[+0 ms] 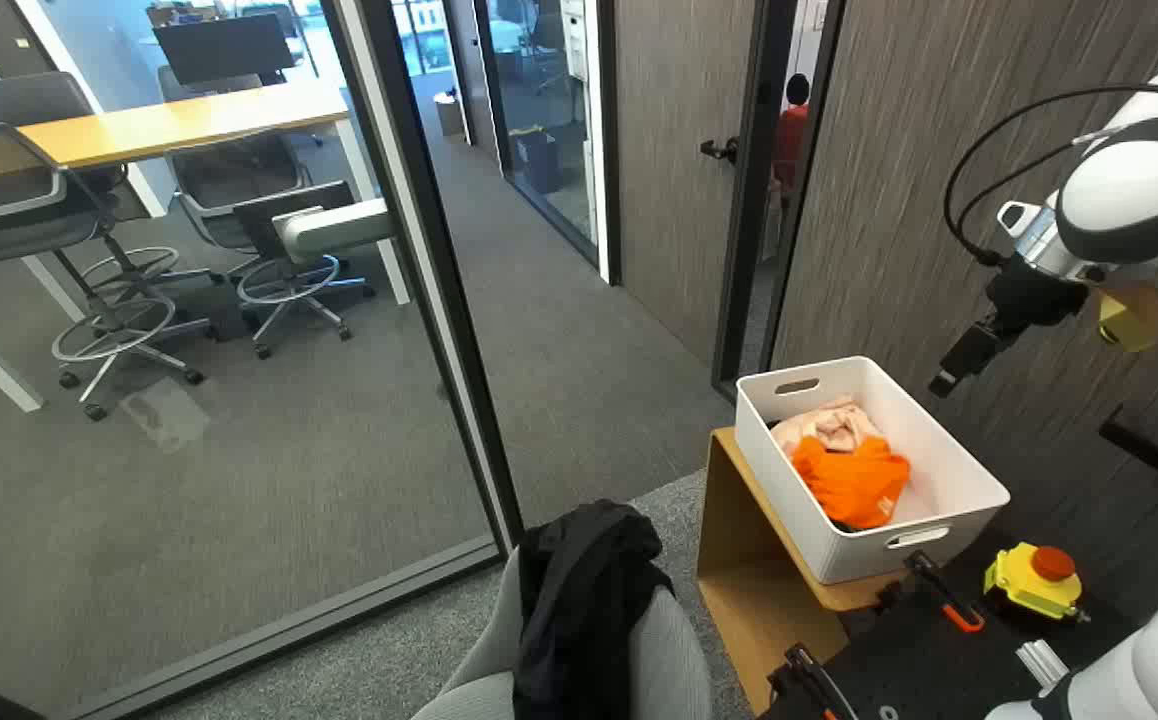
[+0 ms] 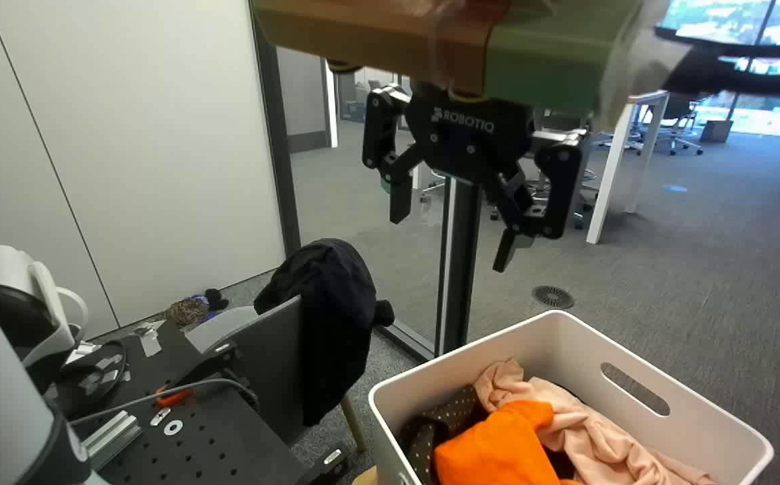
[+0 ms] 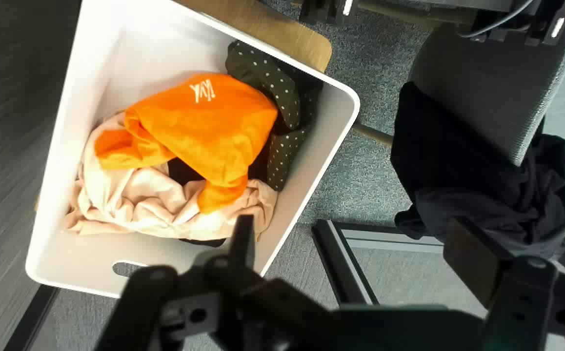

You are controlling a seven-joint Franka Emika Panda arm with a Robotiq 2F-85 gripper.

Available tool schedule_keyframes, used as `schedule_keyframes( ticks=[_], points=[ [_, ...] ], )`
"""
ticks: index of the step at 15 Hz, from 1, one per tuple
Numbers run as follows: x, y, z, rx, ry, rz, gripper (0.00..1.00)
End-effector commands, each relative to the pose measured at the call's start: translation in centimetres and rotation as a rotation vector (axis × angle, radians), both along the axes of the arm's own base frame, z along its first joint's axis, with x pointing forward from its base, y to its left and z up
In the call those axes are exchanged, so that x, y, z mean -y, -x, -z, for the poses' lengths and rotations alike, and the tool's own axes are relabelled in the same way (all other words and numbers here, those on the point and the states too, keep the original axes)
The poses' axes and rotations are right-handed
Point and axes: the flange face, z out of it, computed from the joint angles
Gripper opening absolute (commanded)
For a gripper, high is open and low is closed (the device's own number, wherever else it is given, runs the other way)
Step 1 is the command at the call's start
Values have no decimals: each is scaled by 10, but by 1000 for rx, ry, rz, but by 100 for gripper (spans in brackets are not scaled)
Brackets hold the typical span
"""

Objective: Put the peach shirt on the backrest of the chair

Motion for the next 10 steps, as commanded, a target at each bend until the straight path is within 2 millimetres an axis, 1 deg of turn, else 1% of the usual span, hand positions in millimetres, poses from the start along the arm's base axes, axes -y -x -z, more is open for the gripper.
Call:
schedule_keyframes(
  ticks=[1, 7, 9, 10],
  points=[
    [0, 0, -1, -1, 0, 0, 100],
    [0, -2, 0, -1, -1, 17, 100],
    [0, -12, 3, -3, -13, 104, 100],
    [-1, -20, 6, -4, -20, 150, 100]
  ],
)
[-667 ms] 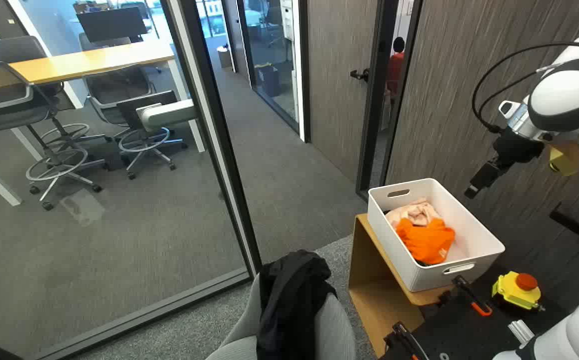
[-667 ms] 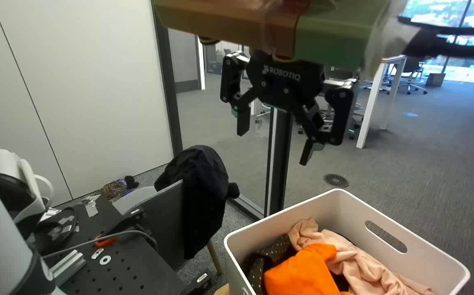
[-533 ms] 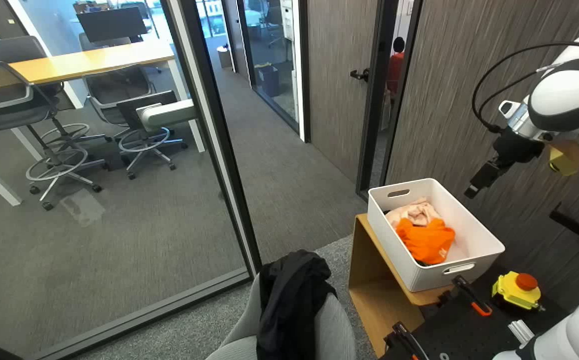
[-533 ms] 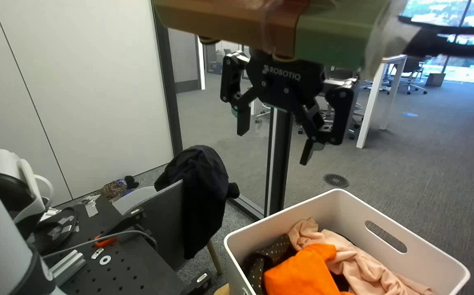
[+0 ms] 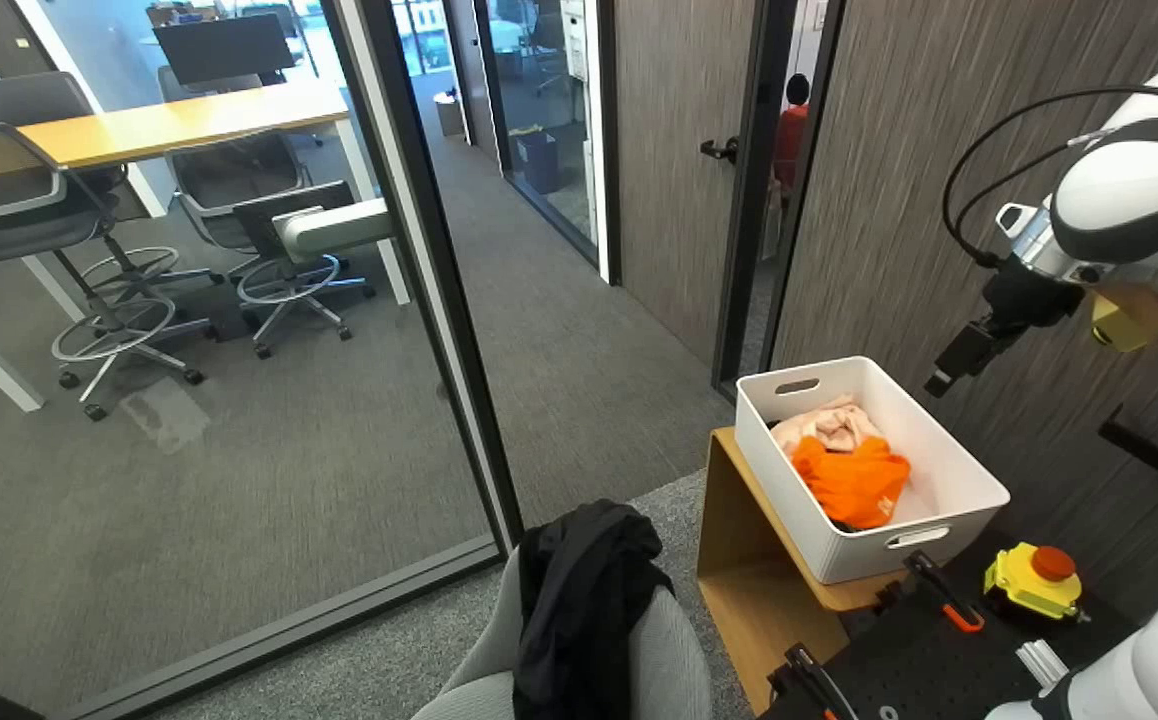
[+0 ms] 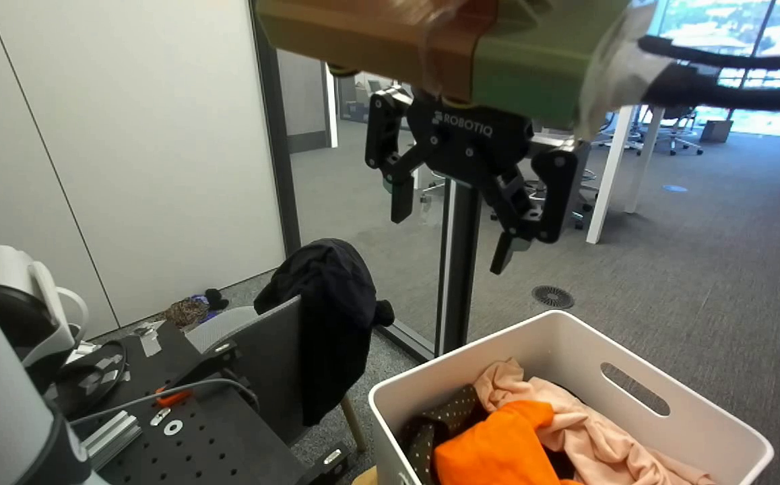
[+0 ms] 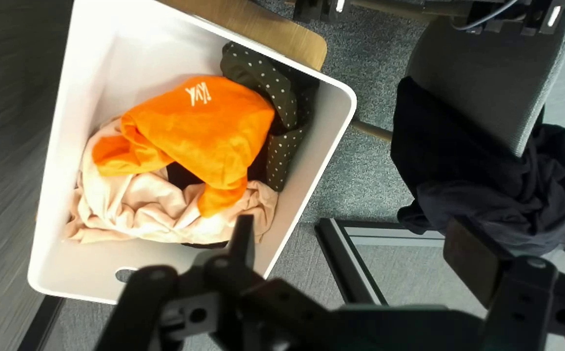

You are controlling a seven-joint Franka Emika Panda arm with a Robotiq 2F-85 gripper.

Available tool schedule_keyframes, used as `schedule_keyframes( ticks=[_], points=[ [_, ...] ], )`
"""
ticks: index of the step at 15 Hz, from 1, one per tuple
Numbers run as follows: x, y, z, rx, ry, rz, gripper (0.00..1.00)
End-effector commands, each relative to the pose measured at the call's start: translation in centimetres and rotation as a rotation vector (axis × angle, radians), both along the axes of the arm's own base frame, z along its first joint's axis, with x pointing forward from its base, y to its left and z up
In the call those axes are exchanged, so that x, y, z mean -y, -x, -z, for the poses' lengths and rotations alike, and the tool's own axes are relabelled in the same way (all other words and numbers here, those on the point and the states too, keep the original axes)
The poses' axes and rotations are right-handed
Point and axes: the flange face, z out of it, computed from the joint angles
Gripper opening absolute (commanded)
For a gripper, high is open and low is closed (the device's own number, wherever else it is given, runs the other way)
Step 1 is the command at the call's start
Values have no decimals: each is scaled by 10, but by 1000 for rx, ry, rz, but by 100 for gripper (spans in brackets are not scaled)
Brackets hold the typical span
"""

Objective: Put the peach shirt on the backrest of the chair

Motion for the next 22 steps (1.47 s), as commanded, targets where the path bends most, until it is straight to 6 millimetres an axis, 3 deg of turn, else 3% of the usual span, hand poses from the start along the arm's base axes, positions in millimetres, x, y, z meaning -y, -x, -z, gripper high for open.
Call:
schedule_keyframes(
  ticks=[1, 4, 11, 17, 22],
  points=[
    [0, -23, 5, 8, -13, 151, 100],
    [8, -51, 15, 18, -30, 312, 100],
    [55, -122, 79, -12, -54, 687, 100],
    [89, -179, 160, -112, -194, 996, 100],
    [126, -204, 237, -187, -193, 1243, 100]
  ],
)
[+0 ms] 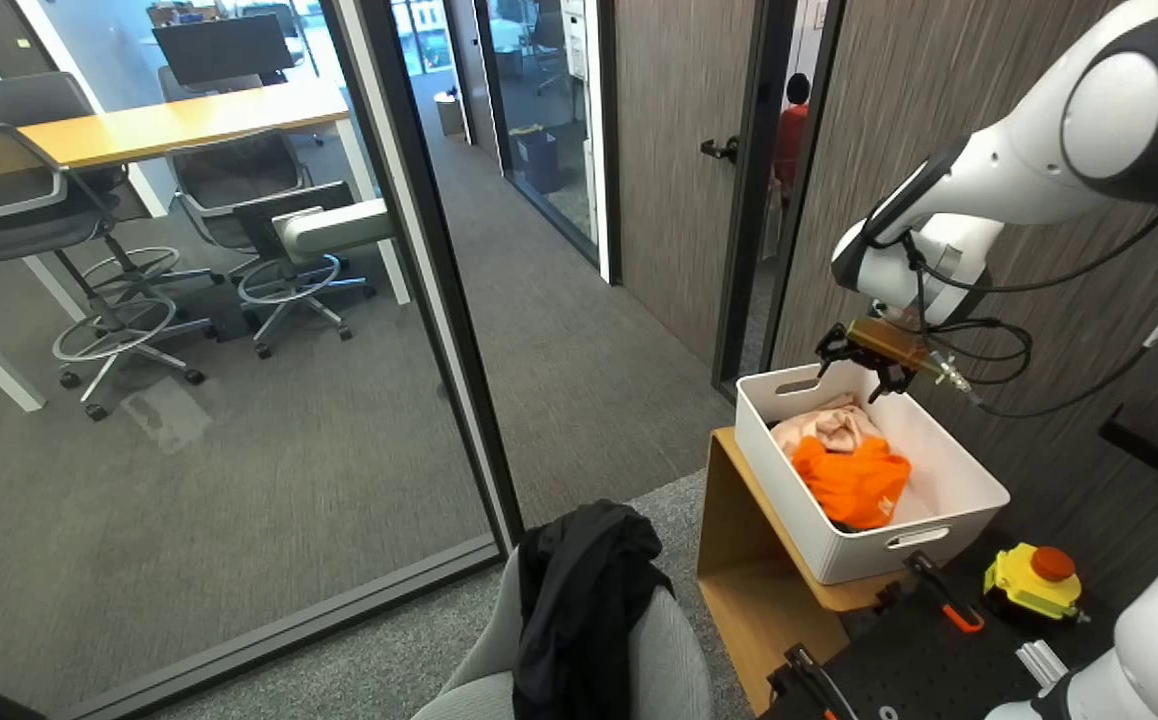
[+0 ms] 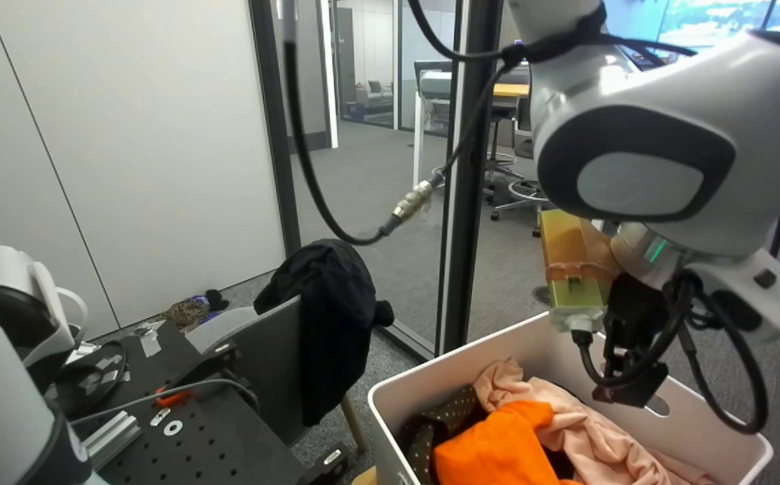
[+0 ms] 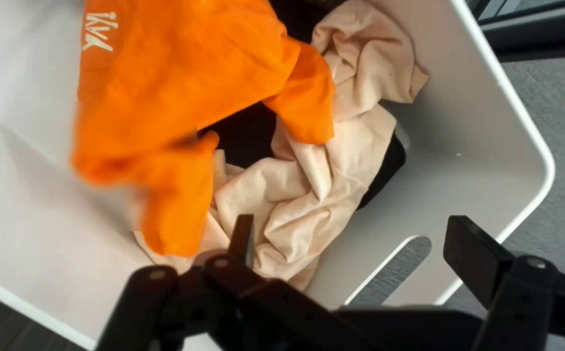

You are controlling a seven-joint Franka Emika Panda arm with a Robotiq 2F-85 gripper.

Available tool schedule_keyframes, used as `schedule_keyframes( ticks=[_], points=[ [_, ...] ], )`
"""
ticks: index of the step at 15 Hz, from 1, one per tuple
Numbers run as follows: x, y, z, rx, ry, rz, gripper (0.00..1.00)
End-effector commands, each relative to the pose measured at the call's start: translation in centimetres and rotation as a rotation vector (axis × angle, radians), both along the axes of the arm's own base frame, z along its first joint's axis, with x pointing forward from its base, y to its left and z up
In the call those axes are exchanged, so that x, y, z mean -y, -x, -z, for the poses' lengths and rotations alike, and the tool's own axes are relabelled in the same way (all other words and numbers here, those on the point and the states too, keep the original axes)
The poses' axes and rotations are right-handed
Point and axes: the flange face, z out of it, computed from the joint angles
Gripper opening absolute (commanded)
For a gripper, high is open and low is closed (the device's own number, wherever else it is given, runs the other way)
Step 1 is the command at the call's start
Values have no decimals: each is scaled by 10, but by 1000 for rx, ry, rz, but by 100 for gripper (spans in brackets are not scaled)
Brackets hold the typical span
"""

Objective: Put the peach shirt on the backrest of the chair

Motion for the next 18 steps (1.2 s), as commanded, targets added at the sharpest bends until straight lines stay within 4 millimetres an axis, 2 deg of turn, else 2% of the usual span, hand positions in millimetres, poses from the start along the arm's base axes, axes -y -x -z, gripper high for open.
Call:
schedule_keyframes(
  ticks=[1, 4, 8, 13, 18],
  points=[
    [30, -27, 51, -40, -22, 164, 100],
    [50, -33, 88, -77, -48, 247, 100],
    [70, -45, 124, -87, -52, 334, 100],
    [85, -58, 153, -91, -66, 402, 100],
    [89, -63, 165, -98, -62, 432, 100]
  ],
)
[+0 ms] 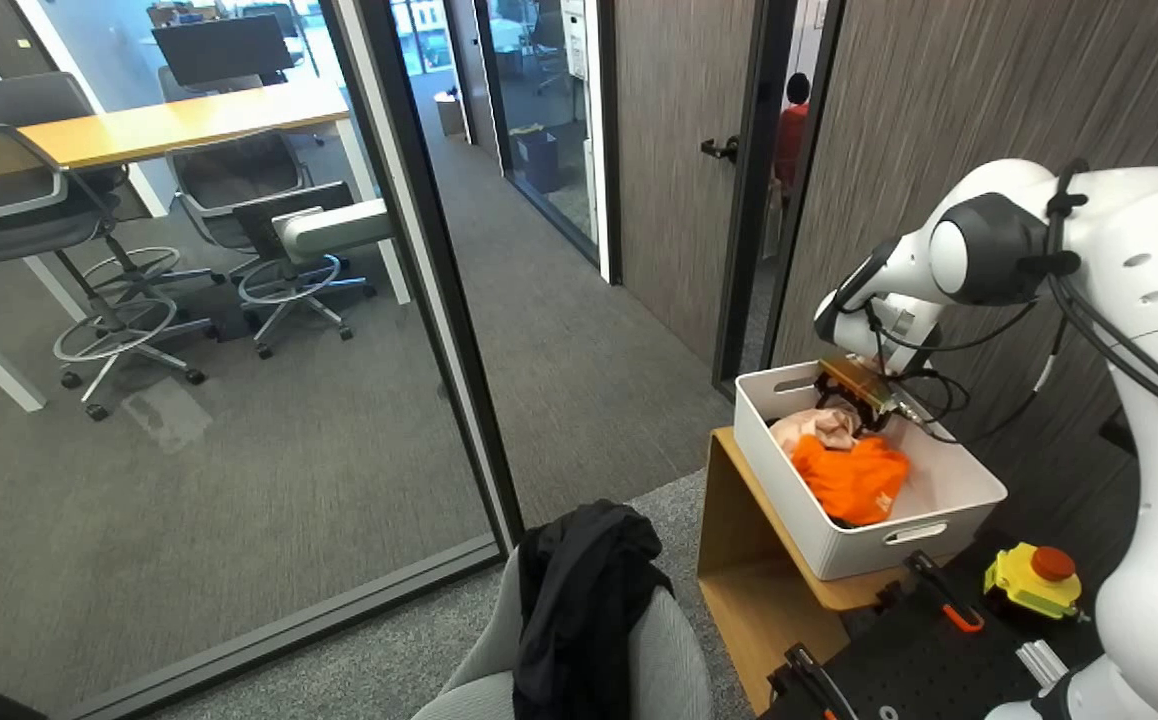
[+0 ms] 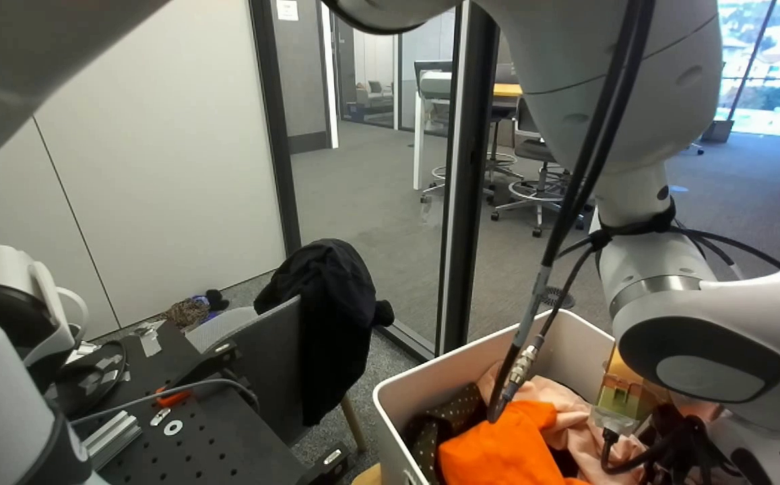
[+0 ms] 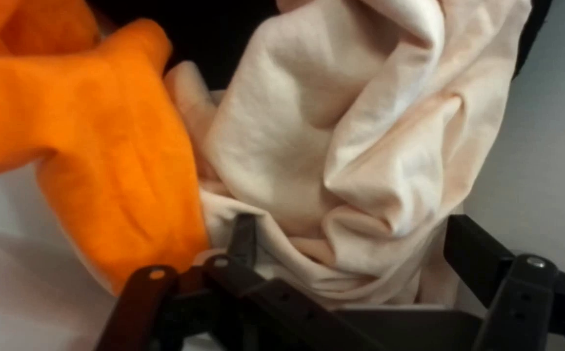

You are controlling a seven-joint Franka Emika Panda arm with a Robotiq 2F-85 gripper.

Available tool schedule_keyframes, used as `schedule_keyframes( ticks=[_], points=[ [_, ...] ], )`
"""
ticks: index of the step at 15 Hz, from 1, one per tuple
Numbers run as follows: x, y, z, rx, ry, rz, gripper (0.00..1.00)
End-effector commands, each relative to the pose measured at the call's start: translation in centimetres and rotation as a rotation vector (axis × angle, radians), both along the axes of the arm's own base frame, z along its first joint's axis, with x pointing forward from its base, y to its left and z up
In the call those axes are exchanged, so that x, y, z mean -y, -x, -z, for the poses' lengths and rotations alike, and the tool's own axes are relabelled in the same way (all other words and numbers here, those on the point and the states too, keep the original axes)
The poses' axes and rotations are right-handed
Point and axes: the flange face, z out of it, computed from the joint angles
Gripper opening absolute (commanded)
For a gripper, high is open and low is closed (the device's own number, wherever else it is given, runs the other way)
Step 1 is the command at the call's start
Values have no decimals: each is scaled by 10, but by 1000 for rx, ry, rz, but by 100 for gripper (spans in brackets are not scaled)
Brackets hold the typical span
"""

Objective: Put the peach shirt on the backrest of the chair

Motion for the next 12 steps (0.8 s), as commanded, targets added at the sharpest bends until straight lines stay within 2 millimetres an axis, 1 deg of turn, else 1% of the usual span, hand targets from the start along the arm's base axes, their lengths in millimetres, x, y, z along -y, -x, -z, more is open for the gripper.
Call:
schedule_keyframes(
  ticks=[1, 12],
  points=[
    [8, -14, 3, 24, -5, 42, 100],
    [11, -20, 4, 30, 1, 61, 100]
  ],
)
